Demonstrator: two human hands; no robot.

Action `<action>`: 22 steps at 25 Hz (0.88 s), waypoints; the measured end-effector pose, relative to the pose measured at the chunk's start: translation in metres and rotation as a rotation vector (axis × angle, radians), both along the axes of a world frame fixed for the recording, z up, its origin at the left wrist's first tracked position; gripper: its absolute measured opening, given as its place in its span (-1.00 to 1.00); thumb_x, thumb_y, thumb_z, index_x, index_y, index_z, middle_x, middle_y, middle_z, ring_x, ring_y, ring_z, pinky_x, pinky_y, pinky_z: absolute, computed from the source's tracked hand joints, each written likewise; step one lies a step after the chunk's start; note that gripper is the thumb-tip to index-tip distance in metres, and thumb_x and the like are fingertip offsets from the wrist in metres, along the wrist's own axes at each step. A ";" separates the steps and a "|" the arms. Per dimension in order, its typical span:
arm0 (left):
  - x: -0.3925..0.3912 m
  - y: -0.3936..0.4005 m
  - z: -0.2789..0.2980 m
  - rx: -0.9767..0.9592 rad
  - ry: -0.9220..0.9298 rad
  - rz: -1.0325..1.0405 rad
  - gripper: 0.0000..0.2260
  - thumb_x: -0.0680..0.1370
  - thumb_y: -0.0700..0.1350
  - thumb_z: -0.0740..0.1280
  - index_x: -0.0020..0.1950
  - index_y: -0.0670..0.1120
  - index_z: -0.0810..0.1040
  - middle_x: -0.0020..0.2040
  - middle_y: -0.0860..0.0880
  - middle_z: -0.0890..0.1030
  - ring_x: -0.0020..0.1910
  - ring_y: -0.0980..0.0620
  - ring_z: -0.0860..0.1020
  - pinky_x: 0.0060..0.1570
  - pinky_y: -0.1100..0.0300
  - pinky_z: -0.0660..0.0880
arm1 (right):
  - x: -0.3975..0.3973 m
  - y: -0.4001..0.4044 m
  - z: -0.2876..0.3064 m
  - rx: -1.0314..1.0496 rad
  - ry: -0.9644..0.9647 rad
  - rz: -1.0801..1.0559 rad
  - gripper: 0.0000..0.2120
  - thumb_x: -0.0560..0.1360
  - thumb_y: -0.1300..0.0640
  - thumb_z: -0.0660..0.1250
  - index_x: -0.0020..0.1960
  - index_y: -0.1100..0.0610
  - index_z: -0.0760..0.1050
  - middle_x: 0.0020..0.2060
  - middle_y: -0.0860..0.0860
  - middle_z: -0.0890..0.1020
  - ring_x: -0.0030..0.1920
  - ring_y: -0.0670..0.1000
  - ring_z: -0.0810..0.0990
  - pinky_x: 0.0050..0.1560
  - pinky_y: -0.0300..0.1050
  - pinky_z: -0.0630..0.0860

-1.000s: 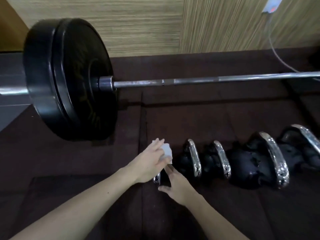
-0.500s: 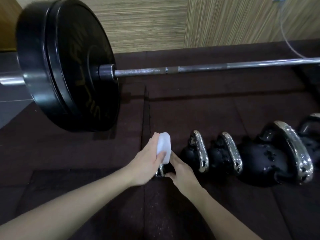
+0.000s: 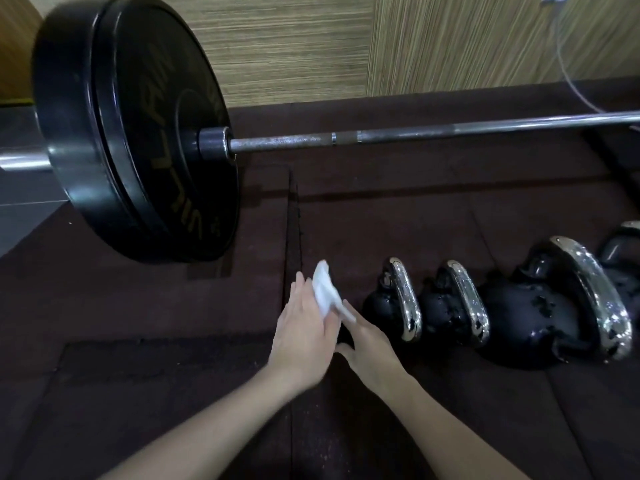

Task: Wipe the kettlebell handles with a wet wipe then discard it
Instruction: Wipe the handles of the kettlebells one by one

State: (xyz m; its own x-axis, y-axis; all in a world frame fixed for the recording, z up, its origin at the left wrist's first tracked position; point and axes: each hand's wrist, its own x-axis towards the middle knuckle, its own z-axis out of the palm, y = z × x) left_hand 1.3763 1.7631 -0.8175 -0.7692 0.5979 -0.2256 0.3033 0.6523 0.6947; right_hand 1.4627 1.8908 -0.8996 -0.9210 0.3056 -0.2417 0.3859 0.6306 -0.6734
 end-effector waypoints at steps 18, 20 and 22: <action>-0.044 -0.028 0.012 -0.208 0.342 -0.647 -0.43 0.72 0.31 -0.01 0.69 0.16 0.03 0.70 0.10 -0.34 0.65 0.06 -0.42 0.65 -0.02 -0.24 | 0.002 0.005 -0.001 -0.076 0.017 -0.030 -0.18 0.56 0.08 0.48 0.68 -0.16 0.14 0.64 -0.19 0.26 0.59 -0.08 0.35 0.54 0.01 0.39; -0.069 0.006 0.010 -0.148 0.185 -0.487 -0.54 0.74 0.23 -0.02 0.63 0.15 0.21 0.73 0.11 -0.21 0.67 0.08 -0.33 0.67 -0.07 -0.15 | 0.000 0.006 -0.004 -0.084 0.014 -0.046 -0.14 0.50 0.08 0.55 0.68 -0.10 0.19 0.63 -0.16 0.31 0.58 -0.10 0.34 0.58 -0.06 0.34; -0.090 0.031 0.013 -0.143 -0.008 -0.365 -0.61 0.76 0.16 0.01 0.49 0.08 0.44 0.73 0.11 -0.10 0.69 0.09 -0.25 0.66 -0.09 -0.10 | 0.000 0.007 -0.002 -0.112 -0.002 -0.063 -0.09 0.49 0.10 0.57 0.69 -0.09 0.16 0.64 -0.16 0.26 0.61 -0.14 0.26 0.61 -0.23 0.18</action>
State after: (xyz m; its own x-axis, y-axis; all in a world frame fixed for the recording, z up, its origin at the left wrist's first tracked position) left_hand 1.2863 1.7941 -0.8044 -0.5095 0.7940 -0.3316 0.5287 0.5929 0.6074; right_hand 1.4628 1.8974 -0.9012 -0.9003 0.3338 -0.2793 0.4238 0.5259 -0.7375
